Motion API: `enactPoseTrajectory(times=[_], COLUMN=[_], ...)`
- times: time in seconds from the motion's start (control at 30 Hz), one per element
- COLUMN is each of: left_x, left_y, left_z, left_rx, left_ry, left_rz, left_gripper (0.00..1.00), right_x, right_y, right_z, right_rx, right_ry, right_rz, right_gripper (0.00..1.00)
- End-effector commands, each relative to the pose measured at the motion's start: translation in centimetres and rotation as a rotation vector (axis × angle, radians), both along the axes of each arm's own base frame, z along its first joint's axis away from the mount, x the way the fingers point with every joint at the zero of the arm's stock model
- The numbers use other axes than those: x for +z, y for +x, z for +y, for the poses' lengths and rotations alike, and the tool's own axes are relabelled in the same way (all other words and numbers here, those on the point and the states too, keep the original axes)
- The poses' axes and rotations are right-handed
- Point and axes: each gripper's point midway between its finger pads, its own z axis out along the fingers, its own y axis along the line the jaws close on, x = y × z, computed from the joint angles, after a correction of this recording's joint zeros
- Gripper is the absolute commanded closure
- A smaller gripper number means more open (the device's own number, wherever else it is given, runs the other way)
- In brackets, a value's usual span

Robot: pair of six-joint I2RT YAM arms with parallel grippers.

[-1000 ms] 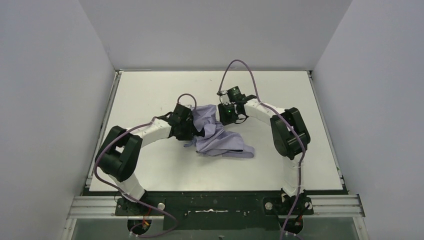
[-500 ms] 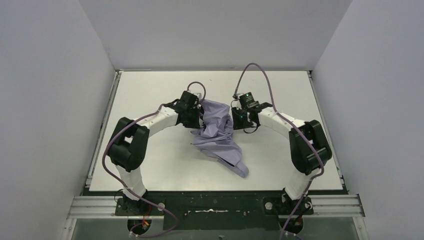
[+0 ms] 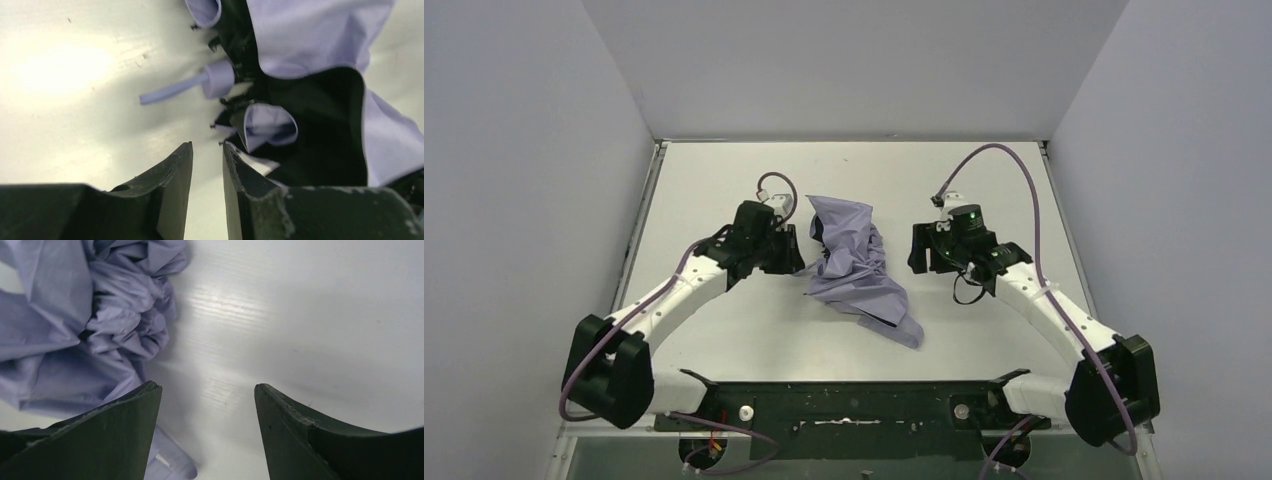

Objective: Put away the umbrella

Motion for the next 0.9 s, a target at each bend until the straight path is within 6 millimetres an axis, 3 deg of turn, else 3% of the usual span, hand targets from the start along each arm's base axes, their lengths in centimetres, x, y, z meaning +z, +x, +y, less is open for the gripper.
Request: enactPoseTrajectory(times=[0.0,0.13,0.23,0.4,0.43,0.57,0.7,0.87], left_x=[2.3,2.3,3.0,5.5,6.2,8.6,9.5,9.6], left_y=[-1.8,-2.5,-2.7,-2.3,-2.0,-1.0,-0.2,0.6], left_z=[-0.9,-0.4,-1.4,-3.5,-3.8,-4.0,-3.9,-5.2], left_rx=[-0.032,-0.021,-0.056,-0.109,-0.112,-0.097,-0.072,-0.068], left_ry=[-0.134,-0.136,-0.194,-0.316,-0.331,-0.342,-0.33,-0.375], left_rz=[-0.063,-0.064,-0.084,-0.141,-0.155,-0.203,-0.207,-0.183], left_gripper=[0.73,0.73,0.72,0.63,0.57,0.47,0.37,0.3], right_x=[3.9,6.1,6.7,6.9,6.9,6.1,4.8,2.5], right_y=[-1.7,-3.0,-3.7,-2.4,-2.0,-1.3,-2.1,-2.1], right_z=[3.0,5.9,8.6,10.7,10.7,11.7,13.2,13.4], right_rx=[0.143,0.268,0.365,0.324,0.296,0.272,0.314,0.282], right_ry=[0.145,0.177,0.172,0.139,0.137,0.174,0.239,0.258], right_rz=[-0.117,-0.174,-0.173,-0.166,-0.165,-0.139,-0.085,-0.049], right_gripper=[0.29,0.29,0.28,0.28,0.29,0.35,0.4,0.48])
